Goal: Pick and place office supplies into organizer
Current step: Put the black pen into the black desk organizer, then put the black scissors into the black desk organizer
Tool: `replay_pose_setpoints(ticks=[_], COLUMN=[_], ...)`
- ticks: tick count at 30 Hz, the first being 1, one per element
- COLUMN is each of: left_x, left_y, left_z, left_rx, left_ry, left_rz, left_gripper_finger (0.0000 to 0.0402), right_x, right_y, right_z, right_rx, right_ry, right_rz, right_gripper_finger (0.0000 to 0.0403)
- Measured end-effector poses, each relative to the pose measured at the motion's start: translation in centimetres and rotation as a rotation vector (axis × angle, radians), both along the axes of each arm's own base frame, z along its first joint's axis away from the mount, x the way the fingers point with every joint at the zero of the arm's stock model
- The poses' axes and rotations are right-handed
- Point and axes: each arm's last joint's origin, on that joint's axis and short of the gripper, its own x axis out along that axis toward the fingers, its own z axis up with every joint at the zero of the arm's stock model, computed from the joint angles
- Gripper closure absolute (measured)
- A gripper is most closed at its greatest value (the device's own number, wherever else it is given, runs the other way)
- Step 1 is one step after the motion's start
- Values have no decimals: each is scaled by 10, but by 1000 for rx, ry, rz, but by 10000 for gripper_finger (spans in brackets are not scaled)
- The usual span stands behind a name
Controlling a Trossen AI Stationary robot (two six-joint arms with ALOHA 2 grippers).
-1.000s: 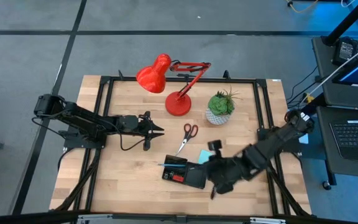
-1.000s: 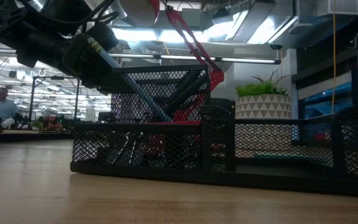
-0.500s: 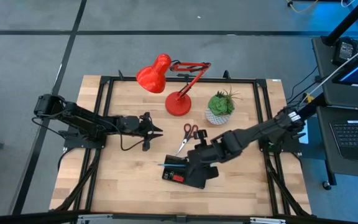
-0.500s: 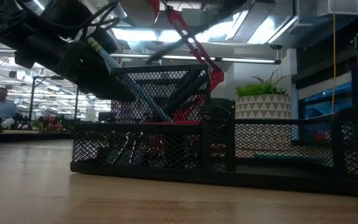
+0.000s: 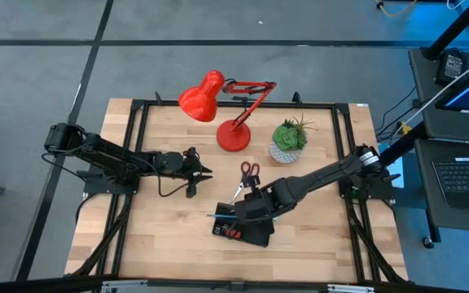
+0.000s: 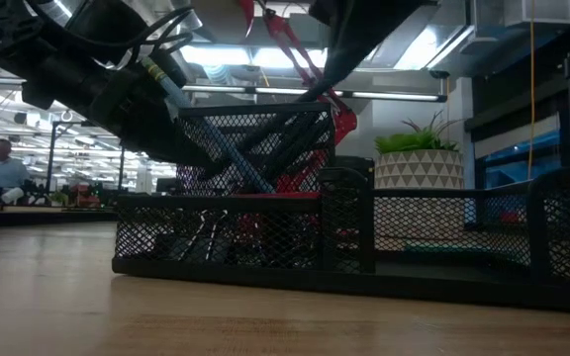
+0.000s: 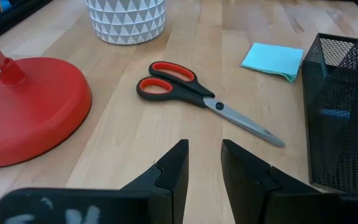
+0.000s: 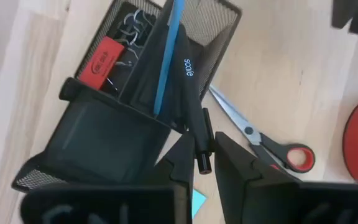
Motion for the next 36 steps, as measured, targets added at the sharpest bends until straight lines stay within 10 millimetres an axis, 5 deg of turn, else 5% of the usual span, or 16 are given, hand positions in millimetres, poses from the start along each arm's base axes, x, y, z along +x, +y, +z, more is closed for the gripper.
replay_pose_setpoints(ticks=[21, 36], left_x=[0, 0], left_y=[0, 0], left_z=[0, 0], left_rx=[1, 1], left_ry=[2, 2], left_rz=[2, 2], left_gripper_finger=[313, 313], right_x=[6, 6], right_y=[3, 2], right_z=[-9, -9], right_rx=[4, 0], right_ry=[-5, 2], right_rz=[1, 2], right_gripper_finger=[356, 294])
